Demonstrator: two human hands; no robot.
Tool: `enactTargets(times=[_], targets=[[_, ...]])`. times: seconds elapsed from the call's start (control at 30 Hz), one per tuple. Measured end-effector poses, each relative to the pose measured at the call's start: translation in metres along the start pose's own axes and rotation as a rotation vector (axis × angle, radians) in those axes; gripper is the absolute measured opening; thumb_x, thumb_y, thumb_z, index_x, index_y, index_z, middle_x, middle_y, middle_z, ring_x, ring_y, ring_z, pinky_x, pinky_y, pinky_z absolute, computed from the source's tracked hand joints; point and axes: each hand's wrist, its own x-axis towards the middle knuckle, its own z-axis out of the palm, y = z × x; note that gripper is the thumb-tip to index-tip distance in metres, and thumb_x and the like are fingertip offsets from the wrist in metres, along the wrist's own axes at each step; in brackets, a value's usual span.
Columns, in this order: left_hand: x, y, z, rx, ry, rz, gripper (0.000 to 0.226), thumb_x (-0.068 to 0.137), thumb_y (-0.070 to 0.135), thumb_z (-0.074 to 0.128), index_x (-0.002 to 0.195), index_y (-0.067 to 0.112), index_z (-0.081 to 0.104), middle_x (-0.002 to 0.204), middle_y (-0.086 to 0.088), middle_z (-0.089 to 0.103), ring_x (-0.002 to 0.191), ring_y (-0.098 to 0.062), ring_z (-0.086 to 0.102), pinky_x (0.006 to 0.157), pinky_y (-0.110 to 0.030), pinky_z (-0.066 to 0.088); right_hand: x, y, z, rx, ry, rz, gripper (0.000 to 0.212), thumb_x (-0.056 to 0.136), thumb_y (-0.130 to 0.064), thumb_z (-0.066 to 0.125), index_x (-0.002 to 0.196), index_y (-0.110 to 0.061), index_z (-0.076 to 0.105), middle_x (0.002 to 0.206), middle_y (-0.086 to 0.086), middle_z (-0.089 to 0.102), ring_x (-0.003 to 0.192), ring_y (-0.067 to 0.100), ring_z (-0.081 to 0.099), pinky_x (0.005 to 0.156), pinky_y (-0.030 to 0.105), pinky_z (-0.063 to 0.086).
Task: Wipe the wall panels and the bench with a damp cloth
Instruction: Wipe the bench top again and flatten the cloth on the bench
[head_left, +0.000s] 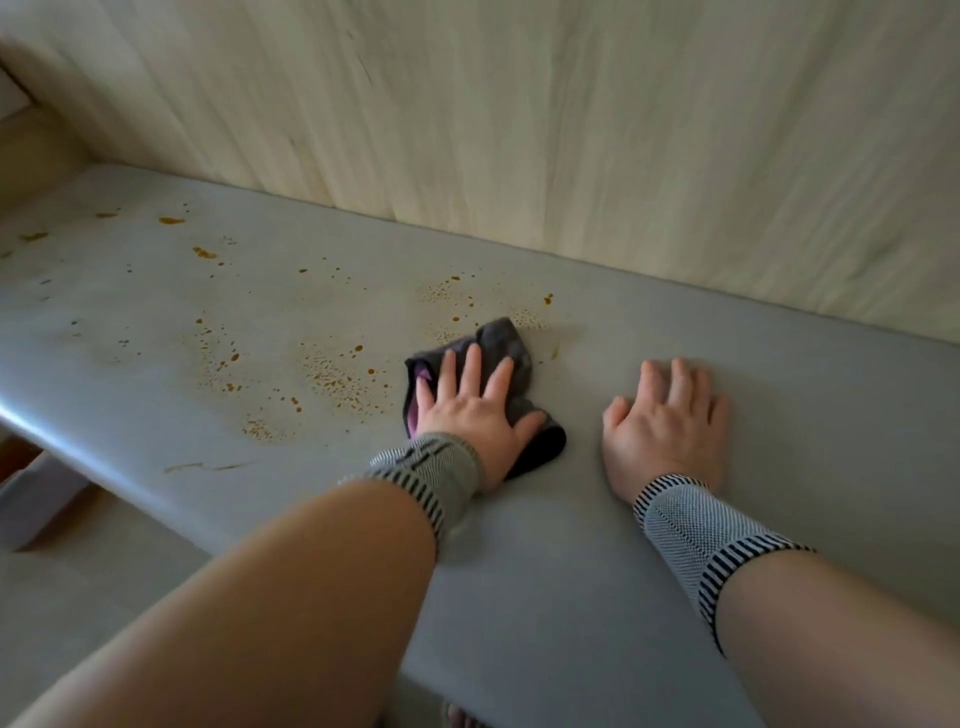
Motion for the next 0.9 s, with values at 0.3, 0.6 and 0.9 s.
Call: enactTargets(times=[0.3,0.6,0.9], targets=[[-0.027,0.008,0.016,0.056,0.06,0.205,0.075,0.097,0.064,0.02,0.157,0.027,-0.006,0.164,0.004,-0.02,0.148,-0.016,-0.024,0.12,-0.053,-0.012,0.002,-0.001,-0.003,0.017,-0.059,0.007,0.057,0.095,-0.043,0.029,0.148,-0.021,0.029,0.158,0.009,0.02,0.146,0.03,0.01,0.117,0.048,0.011],[0.024,0.01,0.003,0.015,0.032,0.154,0.067,0.097,0.066,0.02,0.155,0.043,-0.004,0.164,0.008,-0.017,0.15,-0.018,-0.02,0.12,-0.052,-0.011,0.075,-0.013,-0.024,0.048,0.013,-0.002,0.041,0.098,-0.032,0.033,0.131,-0.013,0.045,0.141,0.012,0.041,0.134,0.03,0.031,0.114,0.049,0.021],[0.122,0.027,-0.028,-0.033,0.081,0.051,0.065,0.098,0.065,0.02,0.155,0.042,0.0,0.165,0.002,-0.014,0.151,-0.024,-0.015,0.12,-0.056,-0.008,0.074,-0.019,-0.005,0.072,0.061,-0.034,0.054,0.096,-0.029,0.032,0.148,-0.013,0.032,0.156,0.01,0.027,0.146,0.03,0.017,0.118,0.046,0.014]])
